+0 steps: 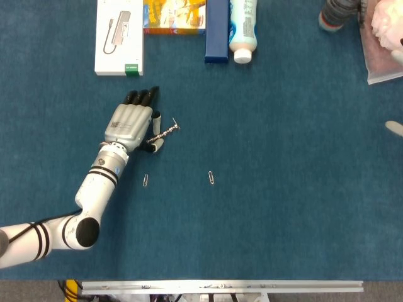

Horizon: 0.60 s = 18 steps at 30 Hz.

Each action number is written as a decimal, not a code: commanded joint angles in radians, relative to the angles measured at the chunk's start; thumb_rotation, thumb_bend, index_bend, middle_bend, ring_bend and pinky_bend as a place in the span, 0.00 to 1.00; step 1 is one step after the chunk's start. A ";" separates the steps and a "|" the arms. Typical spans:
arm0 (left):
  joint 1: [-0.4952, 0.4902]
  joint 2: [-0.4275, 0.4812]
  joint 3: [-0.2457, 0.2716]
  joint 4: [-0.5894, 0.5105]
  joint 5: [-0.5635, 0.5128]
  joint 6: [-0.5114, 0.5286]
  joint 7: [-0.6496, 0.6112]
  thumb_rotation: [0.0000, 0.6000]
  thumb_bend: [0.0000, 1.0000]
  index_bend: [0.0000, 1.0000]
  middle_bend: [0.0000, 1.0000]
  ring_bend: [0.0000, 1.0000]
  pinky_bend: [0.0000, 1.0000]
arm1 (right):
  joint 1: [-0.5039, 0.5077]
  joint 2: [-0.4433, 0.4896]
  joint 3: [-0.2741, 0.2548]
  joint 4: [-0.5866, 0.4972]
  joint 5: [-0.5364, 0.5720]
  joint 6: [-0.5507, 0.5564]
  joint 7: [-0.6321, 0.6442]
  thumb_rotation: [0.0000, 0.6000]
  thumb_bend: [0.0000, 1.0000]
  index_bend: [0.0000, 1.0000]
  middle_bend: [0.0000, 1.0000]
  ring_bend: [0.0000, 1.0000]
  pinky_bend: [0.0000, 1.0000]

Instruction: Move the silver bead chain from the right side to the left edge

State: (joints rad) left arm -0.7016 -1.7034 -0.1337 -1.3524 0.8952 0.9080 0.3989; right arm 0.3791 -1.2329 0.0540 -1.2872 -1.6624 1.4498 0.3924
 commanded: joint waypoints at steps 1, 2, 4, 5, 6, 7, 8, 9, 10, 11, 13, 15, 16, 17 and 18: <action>0.004 0.011 0.004 -0.019 0.010 0.012 0.004 1.00 0.30 0.58 0.00 0.00 0.02 | 0.000 0.000 0.000 -0.001 0.000 0.001 0.000 1.00 0.00 0.07 0.02 0.00 0.09; 0.006 0.015 0.005 -0.026 0.012 0.015 0.006 1.00 0.30 0.58 0.00 0.00 0.02 | 0.000 0.000 0.001 -0.001 -0.001 0.001 0.000 1.00 0.00 0.07 0.02 0.00 0.09; 0.009 0.024 0.008 -0.044 0.017 0.024 0.011 1.00 0.30 0.58 0.00 0.00 0.02 | 0.001 0.000 0.001 -0.002 -0.001 0.002 0.001 1.00 0.00 0.07 0.02 0.00 0.09; 0.010 0.027 0.010 -0.052 0.019 0.028 0.014 1.00 0.30 0.58 0.00 0.00 0.02 | 0.001 0.000 0.001 -0.002 -0.002 0.002 0.001 1.00 0.00 0.07 0.02 0.00 0.09; 0.011 0.032 0.011 -0.060 0.021 0.032 0.017 1.00 0.30 0.58 0.00 0.00 0.02 | 0.001 -0.001 0.001 -0.002 -0.002 0.002 0.001 1.00 0.00 0.07 0.02 0.00 0.09; 0.013 0.037 0.014 -0.071 0.024 0.037 0.023 1.00 0.30 0.58 0.00 0.00 0.02 | 0.001 -0.001 0.001 -0.002 -0.002 0.003 0.002 1.00 0.00 0.07 0.02 0.00 0.09; 0.014 0.042 0.016 -0.079 0.026 0.041 0.026 1.00 0.30 0.58 0.00 0.00 0.02 | 0.001 -0.001 0.001 -0.001 -0.002 0.003 0.002 1.00 0.00 0.07 0.02 0.00 0.09; 0.016 0.047 0.018 -0.091 0.028 0.047 0.031 1.00 0.30 0.58 0.00 0.00 0.02 | 0.001 -0.001 0.001 -0.001 -0.002 0.003 0.003 1.00 0.00 0.07 0.02 0.00 0.09; 0.017 0.051 0.019 -0.099 0.030 0.051 0.034 1.00 0.30 0.58 0.00 0.00 0.02 | 0.001 -0.001 0.001 -0.001 -0.002 0.002 0.003 1.00 0.00 0.07 0.02 0.00 0.09; 0.018 0.055 0.021 -0.108 0.033 0.055 0.037 1.00 0.30 0.58 0.00 0.00 0.02 | 0.001 -0.002 0.001 -0.001 -0.002 0.002 0.003 1.00 0.00 0.07 0.02 0.00 0.09; 0.021 0.062 0.023 -0.124 0.038 0.064 0.042 1.00 0.30 0.58 0.00 0.00 0.02 | 0.002 -0.003 0.001 -0.001 -0.003 0.003 0.005 1.00 0.00 0.07 0.02 0.00 0.09; 0.023 0.071 0.026 -0.143 0.045 0.072 0.047 1.00 0.30 0.58 0.00 0.00 0.02 | 0.002 -0.004 0.001 0.000 -0.004 0.002 0.005 1.00 0.00 0.07 0.02 0.00 0.09; 0.024 0.074 0.027 -0.150 0.047 0.076 0.049 1.00 0.30 0.58 0.00 0.00 0.02 | 0.003 -0.004 0.001 0.000 -0.004 0.003 0.005 1.00 0.00 0.07 0.02 0.00 0.09; 0.025 0.077 0.028 -0.156 0.050 0.079 0.051 1.00 0.30 0.59 0.00 0.00 0.02 | 0.003 -0.004 0.001 0.000 -0.004 0.003 0.005 1.00 0.00 0.07 0.02 0.00 0.09; 0.026 0.079 0.028 -0.161 0.052 0.082 0.053 1.00 0.30 0.59 0.00 0.00 0.02 | 0.003 -0.004 0.001 0.000 -0.005 0.003 0.005 1.00 0.00 0.07 0.02 0.00 0.09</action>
State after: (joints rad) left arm -0.6776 -1.6276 -0.1069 -1.5096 0.9440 0.9862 0.4492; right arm 0.3821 -1.2369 0.0552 -1.2872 -1.6671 1.4533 0.3975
